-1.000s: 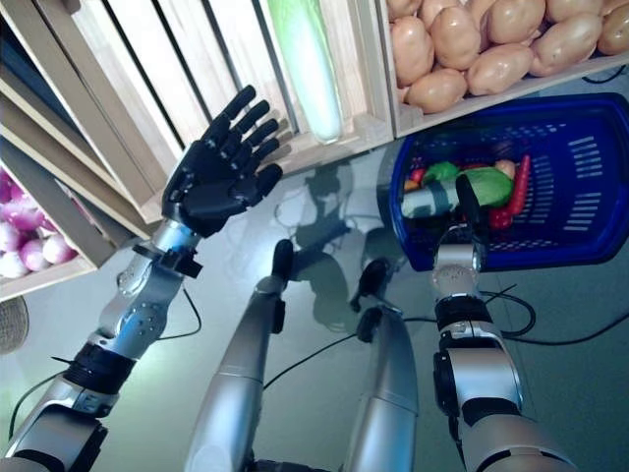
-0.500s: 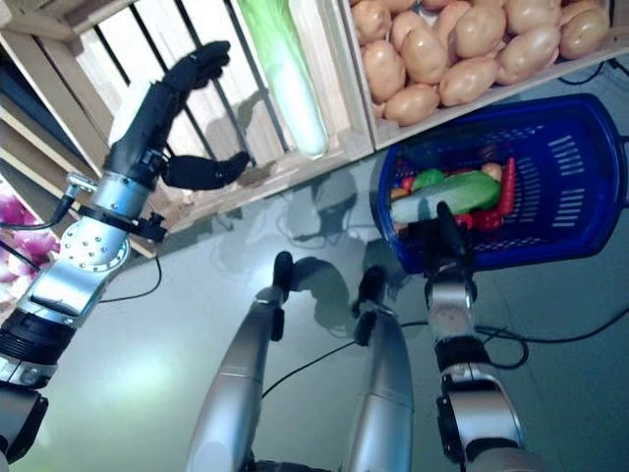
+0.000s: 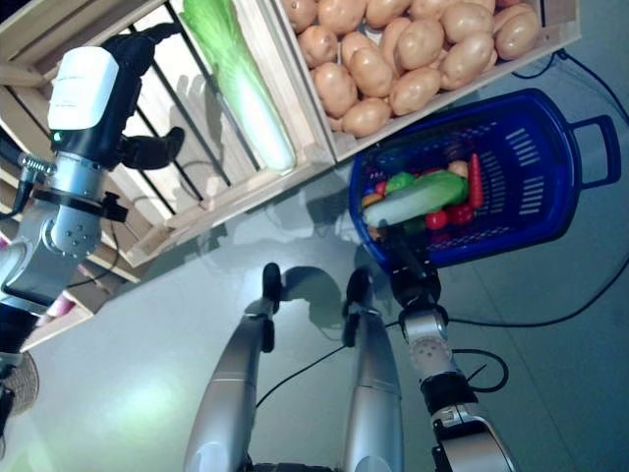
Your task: Put vegetables into the basket
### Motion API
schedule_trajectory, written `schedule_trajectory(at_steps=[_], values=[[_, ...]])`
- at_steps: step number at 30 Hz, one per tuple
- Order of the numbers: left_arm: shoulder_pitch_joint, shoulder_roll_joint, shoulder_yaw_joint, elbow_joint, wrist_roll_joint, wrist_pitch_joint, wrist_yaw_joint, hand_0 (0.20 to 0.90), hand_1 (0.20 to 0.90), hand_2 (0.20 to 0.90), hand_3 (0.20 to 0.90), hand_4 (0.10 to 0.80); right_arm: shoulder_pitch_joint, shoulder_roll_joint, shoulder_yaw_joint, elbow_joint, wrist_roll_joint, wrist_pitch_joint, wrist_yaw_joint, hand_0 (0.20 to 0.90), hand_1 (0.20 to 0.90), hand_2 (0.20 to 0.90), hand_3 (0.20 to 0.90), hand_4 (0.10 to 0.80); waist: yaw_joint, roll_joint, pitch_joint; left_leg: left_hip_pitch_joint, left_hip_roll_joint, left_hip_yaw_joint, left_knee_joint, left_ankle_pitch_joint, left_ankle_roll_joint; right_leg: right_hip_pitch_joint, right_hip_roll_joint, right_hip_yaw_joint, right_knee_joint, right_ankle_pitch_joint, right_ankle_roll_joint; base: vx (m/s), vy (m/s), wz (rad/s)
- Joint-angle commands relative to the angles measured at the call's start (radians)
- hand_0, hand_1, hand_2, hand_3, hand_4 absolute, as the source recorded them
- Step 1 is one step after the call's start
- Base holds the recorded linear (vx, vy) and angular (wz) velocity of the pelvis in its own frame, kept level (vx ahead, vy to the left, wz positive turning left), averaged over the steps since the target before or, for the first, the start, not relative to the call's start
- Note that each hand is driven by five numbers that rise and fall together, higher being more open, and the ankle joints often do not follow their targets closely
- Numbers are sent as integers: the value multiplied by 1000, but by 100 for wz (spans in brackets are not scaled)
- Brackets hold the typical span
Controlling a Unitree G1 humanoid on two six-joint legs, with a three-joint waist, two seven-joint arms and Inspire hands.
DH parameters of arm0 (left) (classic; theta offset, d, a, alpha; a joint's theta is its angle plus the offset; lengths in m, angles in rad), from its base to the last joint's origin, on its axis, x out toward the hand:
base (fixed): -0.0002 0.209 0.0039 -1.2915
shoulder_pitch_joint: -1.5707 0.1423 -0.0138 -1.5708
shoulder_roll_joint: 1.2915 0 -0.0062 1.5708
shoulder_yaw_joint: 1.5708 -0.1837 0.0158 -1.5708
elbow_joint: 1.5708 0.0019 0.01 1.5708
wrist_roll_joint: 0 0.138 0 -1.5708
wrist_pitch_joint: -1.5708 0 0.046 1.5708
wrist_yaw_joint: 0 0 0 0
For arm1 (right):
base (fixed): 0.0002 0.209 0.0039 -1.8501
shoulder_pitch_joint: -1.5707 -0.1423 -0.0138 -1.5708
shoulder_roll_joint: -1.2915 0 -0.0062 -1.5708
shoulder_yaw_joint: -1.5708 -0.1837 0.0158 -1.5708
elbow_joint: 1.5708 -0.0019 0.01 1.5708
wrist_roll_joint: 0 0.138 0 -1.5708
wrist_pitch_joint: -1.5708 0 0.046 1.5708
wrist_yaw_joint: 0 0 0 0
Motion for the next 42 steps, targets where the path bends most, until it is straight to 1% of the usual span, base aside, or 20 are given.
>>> schedule_trajectory(at_steps=[1,4,5,6,8,10,14,18,21,28,33,38,42], values=[[-156,83,19,-18,127,86,68,900,900,900,900,800,58,-63,-4,-144,8,2,99,900,900,900,900,800,-22,36,0,26,-16,63,-25,-1,-6,102,34,-9,-69,5,14,-11,51,-3],[-194,101,-41,15,251,157,103,900,900,900,900,800,58,-75,8,-159,6,0,101,900,900,900,900,800,-30,35,0,20,-8,72,-28,3,-9,94,35,-4,-72,7,13,-18,50,-8],[-220,112,-71,45,284,168,111,900,900,900,900,800,56,-78,12,-161,4,0,101,900,900,900,900,800,-36,34,0,19,-5,75,-28,3,-12,91,34,-2,-72,7,14,-20,54,-6],[-238,119,-102,69,294,177,128,900,900,900,900,800,58,-83,16,-159,7,0,108,900,900,900,900,800,-40,34,0,18,-3,76,-30,6,-14,90,36,1,-72,7,15,-12,59,-4],[-267,127,-144,101,315,197,123,900,900,900,900,800,56,-91,21,-174,11,6,94,900,900,900,900,800,-47,32,0,22,0,83,-34,9,-14,91,40,5,-75,9,15,-7,50,-4],[-289,120,-175,142,336,194,139,900,900,900,900,800,49,-96,21,-182,17,13,81,900,900,900,900,800,-52,32,0,26,1,86,-43,12,-16,91,41,8,-78,10,16,-12,39,-4],[-320,113,-239,208,344,218,207,900,900,900,900,800,52,-99,35,-214,3,19,66,900,900,900,900,800,-69,30,0,34,5,93,-45,14,-23,100,44,18,-79,5,17,28,66,-6],[-323,105,-243,244,348,219,256,900,900,900,900,800,54,-99,43,-230,-15,21,59,900,900,900,900,800,-77,30,0,37,10,104,-44,15,-25,101,45,23,-80,3,13,29,64,-10],[-285,93,-214,279,341,208,321,900,900,900,900,800,67,-99,48,-244,-33,22,58,900,900,900,900,800,-84,30,0,32,12,109,-31,11,-24,91,43,30,-62,-5,10,33,63,-11],[-251,80,-182,294,381,184,390,900,900,900,900,800,68,-94,54,-244,-35,37,53,900,900,900,900,800,-91,26,0,22,23,113,-11,5,-22,81,40,38,-43,-13,4,3,13,-1],[-257,76,-184,324,387,174,391,900,900,900,900,800,68,-96,54,-252,-42,44,44,900,900,900,900,800,-96,26,0,16,26,113,-2,5,-22,71,40,43,-28,-17,2,7,13,-1],[-284,66,-211,365,401,167,343,900,900,900,900,800,67,-97,55,-265,-49,47,40,900,900,900,900,800,-104,20,0,-1,32,111,12,3,-21,57,42,52,-18,-16,3,11,19,-2],[-287,58,-227,393,432,150,301,900,900,900,900,800,68,-92,48,-279,-50,50,33,900,900,900,900,800,-112,16,0,-2,33,116,13,1,-19,55,45,55,-22,-12,5,20,21,-9]])
